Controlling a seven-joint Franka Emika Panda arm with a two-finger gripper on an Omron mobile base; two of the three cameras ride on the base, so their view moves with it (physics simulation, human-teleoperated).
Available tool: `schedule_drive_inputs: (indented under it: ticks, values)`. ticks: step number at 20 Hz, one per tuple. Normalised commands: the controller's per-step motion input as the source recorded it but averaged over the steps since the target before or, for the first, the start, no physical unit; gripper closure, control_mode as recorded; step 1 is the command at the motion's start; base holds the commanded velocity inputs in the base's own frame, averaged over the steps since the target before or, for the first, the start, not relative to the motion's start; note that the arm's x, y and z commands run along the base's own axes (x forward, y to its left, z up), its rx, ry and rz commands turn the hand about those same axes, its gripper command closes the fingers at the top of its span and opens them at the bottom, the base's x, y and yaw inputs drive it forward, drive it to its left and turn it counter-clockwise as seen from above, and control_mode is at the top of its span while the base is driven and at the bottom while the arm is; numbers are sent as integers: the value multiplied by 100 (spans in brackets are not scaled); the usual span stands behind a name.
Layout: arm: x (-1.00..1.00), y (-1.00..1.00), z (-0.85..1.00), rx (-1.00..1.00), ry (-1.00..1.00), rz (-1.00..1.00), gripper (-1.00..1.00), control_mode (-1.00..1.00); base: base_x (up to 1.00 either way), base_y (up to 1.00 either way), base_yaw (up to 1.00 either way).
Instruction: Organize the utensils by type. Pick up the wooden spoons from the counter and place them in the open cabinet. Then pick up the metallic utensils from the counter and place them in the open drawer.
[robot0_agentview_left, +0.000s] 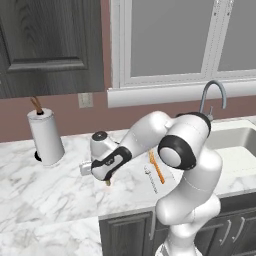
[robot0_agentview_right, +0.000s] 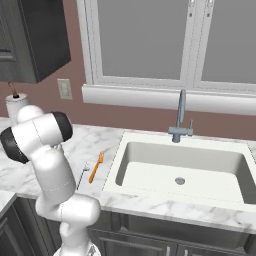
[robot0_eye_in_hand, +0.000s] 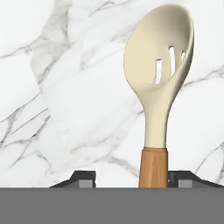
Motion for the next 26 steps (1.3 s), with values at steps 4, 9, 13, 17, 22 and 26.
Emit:
schedule_drive_inputs:
  ticks: [4, 9, 13, 17, 22, 26]
  values:
    - [-3, -15, -39, 0, 0, 0, 100, -100, 0, 0, 0]
    - [-14, -35, -24, 0, 0, 0, 100, -100, 0, 0, 0]
    - [-25, -50, 4, 3, -8, 1, 100, -100, 0, 0, 0]
    - [-42, -42, 45, 8, -6, 7, 100, -100, 0, 0, 0]
    - [-48, -28, 81, 8, 0, 8, 100, -100, 0, 0, 0]
    - [-44, -30, 89, 15, 0, 12, 100, -100, 0, 0, 0]
